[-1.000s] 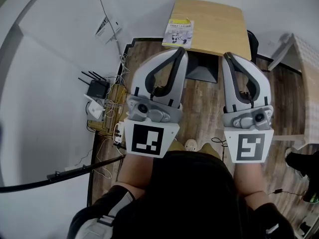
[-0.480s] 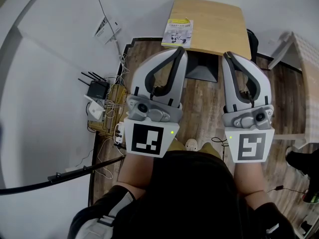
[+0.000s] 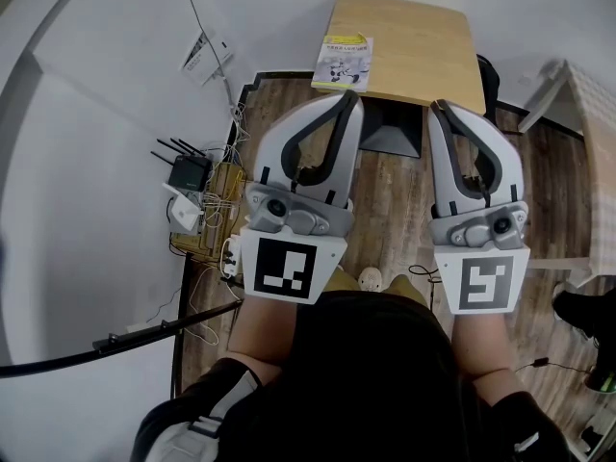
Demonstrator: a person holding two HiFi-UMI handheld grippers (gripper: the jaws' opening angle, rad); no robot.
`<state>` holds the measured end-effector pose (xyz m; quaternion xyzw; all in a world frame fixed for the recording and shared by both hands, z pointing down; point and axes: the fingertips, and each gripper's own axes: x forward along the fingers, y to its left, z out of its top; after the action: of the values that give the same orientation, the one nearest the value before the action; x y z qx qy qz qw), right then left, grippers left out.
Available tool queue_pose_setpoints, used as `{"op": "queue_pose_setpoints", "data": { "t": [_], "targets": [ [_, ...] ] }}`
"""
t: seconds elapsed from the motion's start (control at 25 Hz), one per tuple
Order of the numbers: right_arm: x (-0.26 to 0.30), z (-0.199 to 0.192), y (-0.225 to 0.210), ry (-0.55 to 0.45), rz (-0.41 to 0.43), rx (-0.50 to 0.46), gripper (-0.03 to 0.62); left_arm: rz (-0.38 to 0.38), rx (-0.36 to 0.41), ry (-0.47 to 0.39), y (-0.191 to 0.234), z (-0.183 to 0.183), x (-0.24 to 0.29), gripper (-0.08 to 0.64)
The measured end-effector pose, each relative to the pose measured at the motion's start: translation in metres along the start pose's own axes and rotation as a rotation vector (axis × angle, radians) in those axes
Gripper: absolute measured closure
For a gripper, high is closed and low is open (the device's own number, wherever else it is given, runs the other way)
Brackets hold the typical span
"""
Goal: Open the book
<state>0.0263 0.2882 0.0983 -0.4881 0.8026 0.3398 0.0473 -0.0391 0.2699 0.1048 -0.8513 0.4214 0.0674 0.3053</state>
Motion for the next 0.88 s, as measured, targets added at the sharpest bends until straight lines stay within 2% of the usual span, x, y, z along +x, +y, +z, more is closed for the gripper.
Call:
{"op": "queue_pose_setpoints", "data": {
  "t": [0.88],
  "targets": [
    [0.0007,-0.0037,-0.0005,0.011,-0.002,0.012,0.561,-0.016,-0.008,0.021,0.0002,-0.0077,0.0037,0.549]
  ]
}}
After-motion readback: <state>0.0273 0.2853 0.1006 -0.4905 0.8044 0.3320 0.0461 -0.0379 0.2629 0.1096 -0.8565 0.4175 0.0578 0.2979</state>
